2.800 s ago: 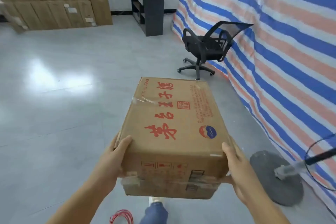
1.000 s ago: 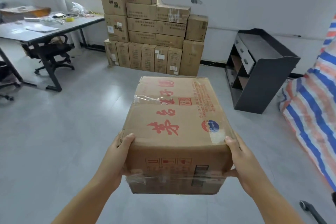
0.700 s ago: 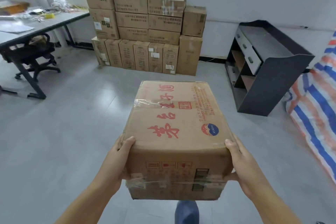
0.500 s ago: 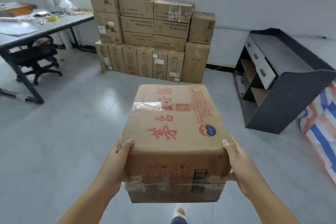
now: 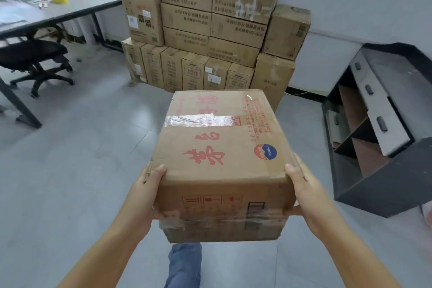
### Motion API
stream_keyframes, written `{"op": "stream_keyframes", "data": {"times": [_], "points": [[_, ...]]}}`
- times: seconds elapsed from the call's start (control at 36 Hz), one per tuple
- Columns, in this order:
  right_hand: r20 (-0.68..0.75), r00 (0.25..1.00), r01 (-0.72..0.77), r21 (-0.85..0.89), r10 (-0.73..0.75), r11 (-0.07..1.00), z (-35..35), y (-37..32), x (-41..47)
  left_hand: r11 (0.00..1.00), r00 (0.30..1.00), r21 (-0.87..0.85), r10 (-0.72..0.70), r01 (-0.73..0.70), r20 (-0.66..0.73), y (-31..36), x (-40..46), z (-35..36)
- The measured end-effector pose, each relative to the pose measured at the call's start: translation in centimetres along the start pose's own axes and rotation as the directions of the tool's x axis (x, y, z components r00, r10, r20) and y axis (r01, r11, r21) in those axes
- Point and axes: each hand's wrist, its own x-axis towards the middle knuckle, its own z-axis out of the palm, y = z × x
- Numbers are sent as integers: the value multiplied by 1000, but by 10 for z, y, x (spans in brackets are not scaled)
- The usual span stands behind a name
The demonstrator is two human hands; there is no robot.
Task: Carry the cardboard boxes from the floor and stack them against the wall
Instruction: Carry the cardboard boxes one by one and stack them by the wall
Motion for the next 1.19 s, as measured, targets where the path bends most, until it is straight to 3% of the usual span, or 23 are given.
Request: {"op": "stream_keyframes", "data": {"times": [0.25,0.47,0.89,1.19], "points": [[-35,997,-70,69,72,995,61,-68,176,1000,999,24,-10,9,38,94,182,27],[-91,996,-12,138,25,990,88,-132,299,998,993,50,32,-38,115,188,311,65],[-82,976,209,140,-199,968,93,-253,578,959,949,71,258,-274,182,334,558,180],[-85,937,347,116,-339,931,78,-388,779,915,898,-75,404,-397,173,471,714,270]]}}
